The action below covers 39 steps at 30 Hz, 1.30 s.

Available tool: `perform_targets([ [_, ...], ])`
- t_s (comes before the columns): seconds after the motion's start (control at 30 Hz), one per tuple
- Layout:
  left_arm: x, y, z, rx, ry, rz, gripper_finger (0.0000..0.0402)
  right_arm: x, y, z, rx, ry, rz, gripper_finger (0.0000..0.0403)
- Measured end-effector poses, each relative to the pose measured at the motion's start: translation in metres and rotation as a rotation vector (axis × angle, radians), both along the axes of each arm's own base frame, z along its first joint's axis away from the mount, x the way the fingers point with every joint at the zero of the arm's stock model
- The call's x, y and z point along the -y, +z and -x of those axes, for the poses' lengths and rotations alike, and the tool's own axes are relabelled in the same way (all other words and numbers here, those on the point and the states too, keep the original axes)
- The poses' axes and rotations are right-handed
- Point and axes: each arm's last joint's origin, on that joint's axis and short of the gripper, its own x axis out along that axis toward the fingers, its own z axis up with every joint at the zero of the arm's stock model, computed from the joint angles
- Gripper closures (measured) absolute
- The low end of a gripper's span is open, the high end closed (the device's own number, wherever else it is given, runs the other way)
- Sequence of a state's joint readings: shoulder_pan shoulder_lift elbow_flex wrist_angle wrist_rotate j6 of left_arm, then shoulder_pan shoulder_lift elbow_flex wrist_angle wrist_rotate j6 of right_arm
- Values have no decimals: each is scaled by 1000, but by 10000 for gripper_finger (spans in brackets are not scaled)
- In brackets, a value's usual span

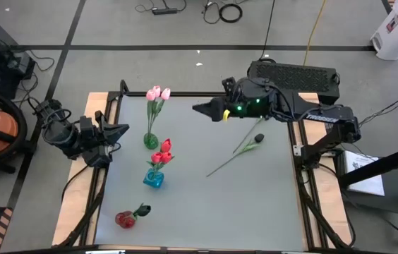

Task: Sort flowers into vase by color
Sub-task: Put the bottom black flower into the red vase

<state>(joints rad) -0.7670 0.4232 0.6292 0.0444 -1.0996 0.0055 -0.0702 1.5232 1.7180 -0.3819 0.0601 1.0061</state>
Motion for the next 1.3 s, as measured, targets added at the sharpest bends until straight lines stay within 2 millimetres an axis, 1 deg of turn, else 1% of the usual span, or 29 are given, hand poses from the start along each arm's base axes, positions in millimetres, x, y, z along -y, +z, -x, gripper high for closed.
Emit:
perform_targets([
  [0.07,0,0,0,0,0,0,384,-7,-4,1,-39,-14,-57,204],
  [0.23,0,0,0,-1,0,-1,384,-24,-20,6,-177,-116,-206,204],
  [0.43,0,-1,0,-7,-1,-8,384,-39,-39,18,-358,-259,-359,204],
  [0.73,1,-3,-1,-31,-4,-32,384,-46,-68,44,-686,-489,-478,204],
  [0.87,1,-4,-1,-32,-4,-33,384,-47,-80,49,-808,-587,-529,204],
  [0.97,1,-4,-1,-32,-14,-37,384,-49,-90,48,-913,-620,-593,204],
  [1.03,1,-4,-1,-31,-27,-39,384,-50,-98,46,-999,-638,-599,204],
  [1.13,2,-4,-1,-29,-45,-43,384,-51,-111,40,-1089,-672,-559,204],
  [1.3,2,-4,-1,-32,-51,-48,384,-52,-135,22,-1215,-622,-438,204],
])
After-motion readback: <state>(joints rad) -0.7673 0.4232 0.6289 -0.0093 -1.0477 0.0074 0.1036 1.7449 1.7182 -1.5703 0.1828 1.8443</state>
